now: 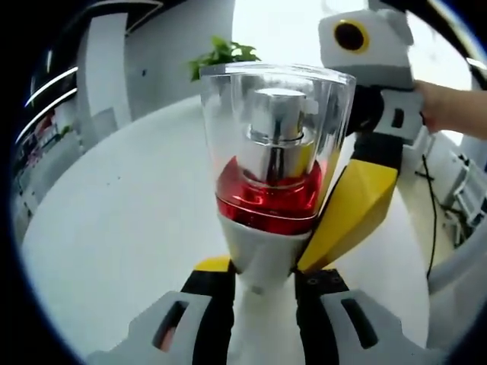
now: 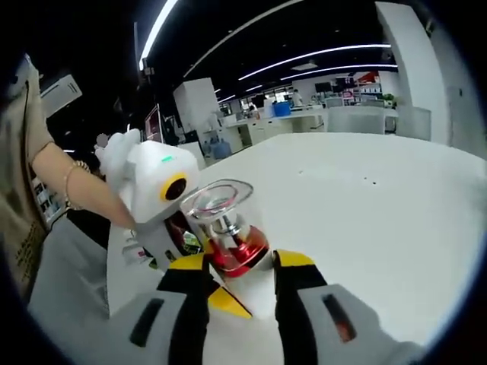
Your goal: Arrange the skincare products in the storage area until every visible bottle or jar stands upright without overlapping.
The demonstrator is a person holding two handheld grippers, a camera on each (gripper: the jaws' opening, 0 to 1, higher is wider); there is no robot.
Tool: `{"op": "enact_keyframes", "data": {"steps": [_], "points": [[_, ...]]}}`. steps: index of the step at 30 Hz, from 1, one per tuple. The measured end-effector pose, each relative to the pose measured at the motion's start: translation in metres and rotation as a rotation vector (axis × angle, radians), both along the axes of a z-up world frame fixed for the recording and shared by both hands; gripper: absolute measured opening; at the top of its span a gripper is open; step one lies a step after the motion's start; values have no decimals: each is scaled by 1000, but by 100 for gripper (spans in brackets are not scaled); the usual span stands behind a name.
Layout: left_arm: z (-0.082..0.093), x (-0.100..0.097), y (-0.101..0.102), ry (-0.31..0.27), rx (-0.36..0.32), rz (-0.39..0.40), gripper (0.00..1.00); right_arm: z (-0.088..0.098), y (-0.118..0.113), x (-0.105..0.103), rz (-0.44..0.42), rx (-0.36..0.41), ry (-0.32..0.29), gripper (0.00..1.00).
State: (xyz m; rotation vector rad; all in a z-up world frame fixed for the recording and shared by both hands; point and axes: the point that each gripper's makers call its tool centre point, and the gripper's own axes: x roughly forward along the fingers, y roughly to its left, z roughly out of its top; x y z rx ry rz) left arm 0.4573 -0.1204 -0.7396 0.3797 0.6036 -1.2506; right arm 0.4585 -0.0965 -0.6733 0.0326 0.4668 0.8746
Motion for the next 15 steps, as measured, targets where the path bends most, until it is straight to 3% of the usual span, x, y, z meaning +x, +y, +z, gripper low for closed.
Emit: {"op": "enact_keyframes", "data": {"steps": [4, 6, 9, 12, 15], "points": [[0, 0, 0, 0, 3, 0, 27, 0, 0, 0, 3, 1, 5, 33], [0, 0, 0, 3, 5, 5, 27, -4, -2, 0, -36, 22, 59, 36], [0, -2, 1, 1, 9, 1, 29, -12, -7, 1, -60, -23, 57, 40], [1, -4, 2, 2, 19, 0, 37, -10, -8, 0, -74, -10, 61, 39], [2, -8, 7, 2, 31, -9, 37, -9, -8, -3, -89, -4, 71, 41]]}}
